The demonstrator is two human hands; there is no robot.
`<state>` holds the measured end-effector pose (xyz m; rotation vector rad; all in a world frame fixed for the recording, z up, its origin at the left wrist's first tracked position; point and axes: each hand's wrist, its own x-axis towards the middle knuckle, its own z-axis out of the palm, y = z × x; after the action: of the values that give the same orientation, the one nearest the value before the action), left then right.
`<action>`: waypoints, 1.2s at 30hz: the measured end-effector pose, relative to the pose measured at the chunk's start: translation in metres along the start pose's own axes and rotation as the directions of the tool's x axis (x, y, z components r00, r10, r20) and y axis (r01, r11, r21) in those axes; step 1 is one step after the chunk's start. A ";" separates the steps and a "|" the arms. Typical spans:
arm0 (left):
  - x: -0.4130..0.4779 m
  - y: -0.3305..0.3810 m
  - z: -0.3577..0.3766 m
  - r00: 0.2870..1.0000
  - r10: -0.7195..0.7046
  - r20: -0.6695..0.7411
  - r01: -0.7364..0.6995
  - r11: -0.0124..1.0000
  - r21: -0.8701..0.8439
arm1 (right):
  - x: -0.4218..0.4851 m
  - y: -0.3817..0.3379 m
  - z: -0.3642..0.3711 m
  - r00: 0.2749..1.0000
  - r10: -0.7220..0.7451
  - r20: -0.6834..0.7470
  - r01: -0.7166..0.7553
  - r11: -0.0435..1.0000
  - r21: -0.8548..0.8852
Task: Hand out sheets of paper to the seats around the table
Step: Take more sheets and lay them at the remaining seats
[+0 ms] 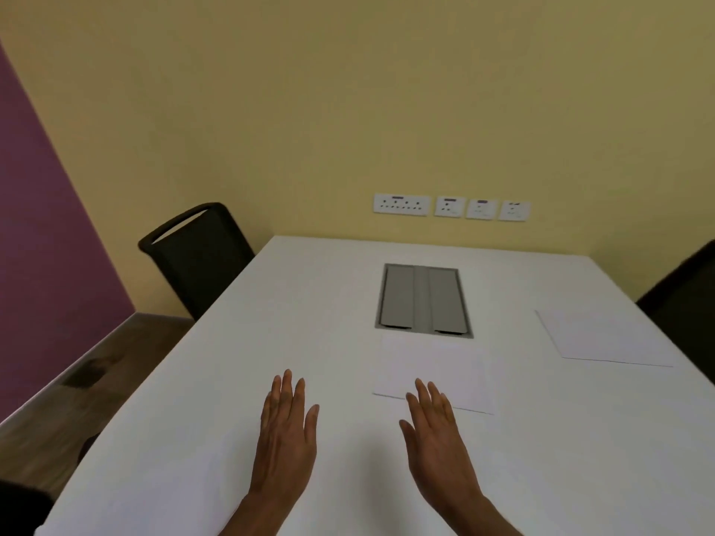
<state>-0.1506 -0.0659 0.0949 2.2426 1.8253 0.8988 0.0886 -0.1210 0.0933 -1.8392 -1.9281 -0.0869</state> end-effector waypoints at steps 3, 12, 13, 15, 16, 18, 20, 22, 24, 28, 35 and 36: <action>0.020 0.039 0.003 0.998 0.065 -0.001 -0.065 0.998 -0.007 | 0.008 0.032 -0.028 0.997 0.060 -0.051 -0.061 0.998 -0.005; 0.065 0.139 0.028 0.967 0.256 -0.002 -0.256 0.967 -0.013 | 0.020 0.128 -0.093 0.971 0.187 -0.146 -0.200 0.976 -0.082; 0.069 0.147 0.032 0.963 0.269 0.001 -0.269 0.963 -0.018 | 0.020 0.138 -0.097 0.969 0.197 -0.151 -0.212 0.973 -0.092; 0.076 0.160 0.043 0.956 0.293 0.009 -0.292 0.956 -0.014 | 0.019 0.157 -0.102 0.962 0.223 -0.159 -0.241 0.965 -0.107; 0.078 0.165 0.049 0.952 0.305 0.017 -0.305 0.952 -0.008 | 0.018 0.167 -0.103 0.958 0.239 -0.161 -0.258 0.960 -0.110; 0.082 0.172 0.061 0.946 0.322 0.039 -0.322 0.947 -0.001 | 0.014 0.182 -0.103 0.949 0.268 -0.167 -0.289 0.950 -0.117; 0.085 0.175 0.072 0.943 0.328 0.061 -0.329 0.944 0.001 | 0.011 0.194 -0.100 0.944 0.281 -0.170 -0.304 0.944 -0.130; 0.088 0.175 0.083 0.941 0.329 0.077 -0.331 0.944 0.004 | 0.009 0.203 -0.093 0.941 0.293 -0.167 -0.315 0.940 -0.128; 0.091 0.173 0.094 0.942 0.321 0.094 -0.323 0.946 0.007 | 0.008 0.210 -0.081 0.937 0.312 -0.160 -0.332 0.936 -0.119; 0.093 0.161 0.122 0.949 0.286 0.134 -0.287 0.958 -0.015 | 0.012 0.219 -0.052 0.931 0.344 -0.123 -0.357 0.929 -0.103; 0.092 0.122 0.177 0.954 0.196 0.229 -0.193 0.981 -0.034 | 0.024 0.230 0.008 0.925 0.377 -0.048 -0.380 0.915 -0.135; 0.092 0.115 0.184 0.950 0.188 0.247 -0.186 0.982 -0.032 | 0.026 0.231 0.017 0.924 0.380 -0.033 -0.381 0.913 -0.146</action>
<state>0.0500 0.0380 0.0289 2.4271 1.5187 0.6118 0.3054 -0.0681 0.0254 -2.2791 -1.5593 -0.1104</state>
